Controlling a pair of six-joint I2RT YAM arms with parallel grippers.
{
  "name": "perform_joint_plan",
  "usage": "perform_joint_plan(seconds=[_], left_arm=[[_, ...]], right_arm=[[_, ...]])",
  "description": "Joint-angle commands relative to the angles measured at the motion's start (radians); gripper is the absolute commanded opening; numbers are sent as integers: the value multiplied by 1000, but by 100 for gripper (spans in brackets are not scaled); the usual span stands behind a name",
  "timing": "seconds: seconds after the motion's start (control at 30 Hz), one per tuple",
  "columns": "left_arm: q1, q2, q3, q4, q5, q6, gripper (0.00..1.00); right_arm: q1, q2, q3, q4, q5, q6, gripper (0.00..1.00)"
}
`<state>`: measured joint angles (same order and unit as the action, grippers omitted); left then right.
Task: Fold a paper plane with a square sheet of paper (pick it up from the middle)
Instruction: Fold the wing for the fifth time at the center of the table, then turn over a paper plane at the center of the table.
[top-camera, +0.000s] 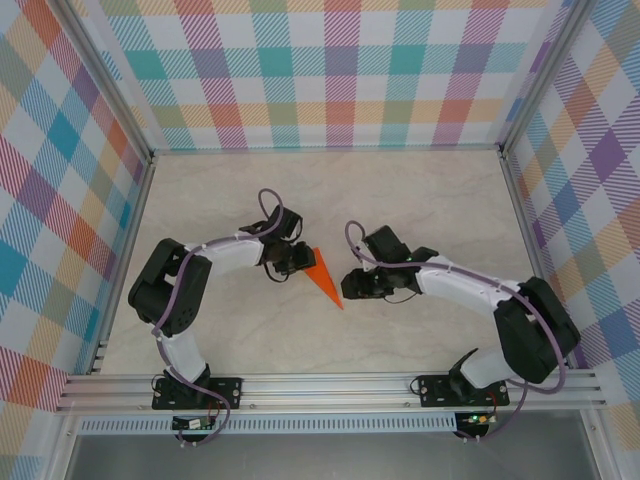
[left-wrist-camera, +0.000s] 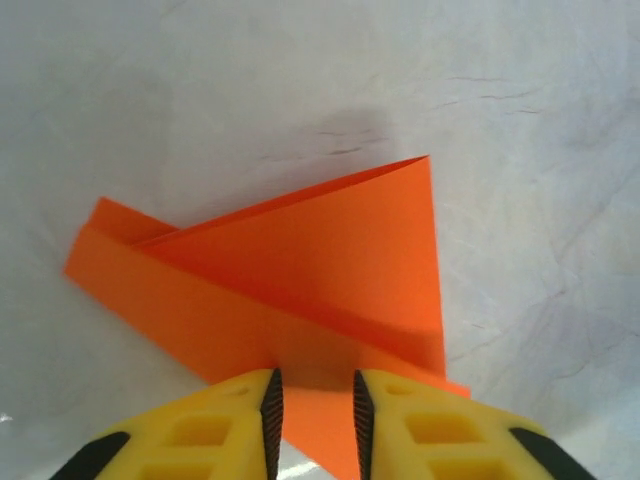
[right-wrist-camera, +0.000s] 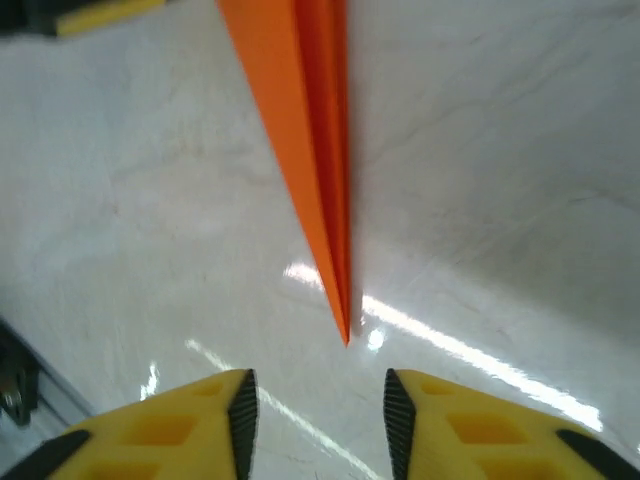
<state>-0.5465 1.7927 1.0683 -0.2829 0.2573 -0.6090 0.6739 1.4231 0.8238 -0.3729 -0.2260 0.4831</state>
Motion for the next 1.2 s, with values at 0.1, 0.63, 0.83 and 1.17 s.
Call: perform_joint_plan(seconds=[0.1, 0.63, 0.83, 1.17], left_arm=[[-75, -48, 165, -352, -186, -34, 41], [-285, 229, 538, -749, -544, -285, 79], [-285, 342, 634, -781, -521, -279, 75], [-297, 285, 566, -794, -565, -336, 68]], right_arm=[[-23, -76, 2, 2, 333, 89, 69], [-68, -173, -143, 37, 459, 185, 100], [-79, -213, -162, 23, 461, 187, 100], [-80, -195, -166, 19, 449, 207, 100]])
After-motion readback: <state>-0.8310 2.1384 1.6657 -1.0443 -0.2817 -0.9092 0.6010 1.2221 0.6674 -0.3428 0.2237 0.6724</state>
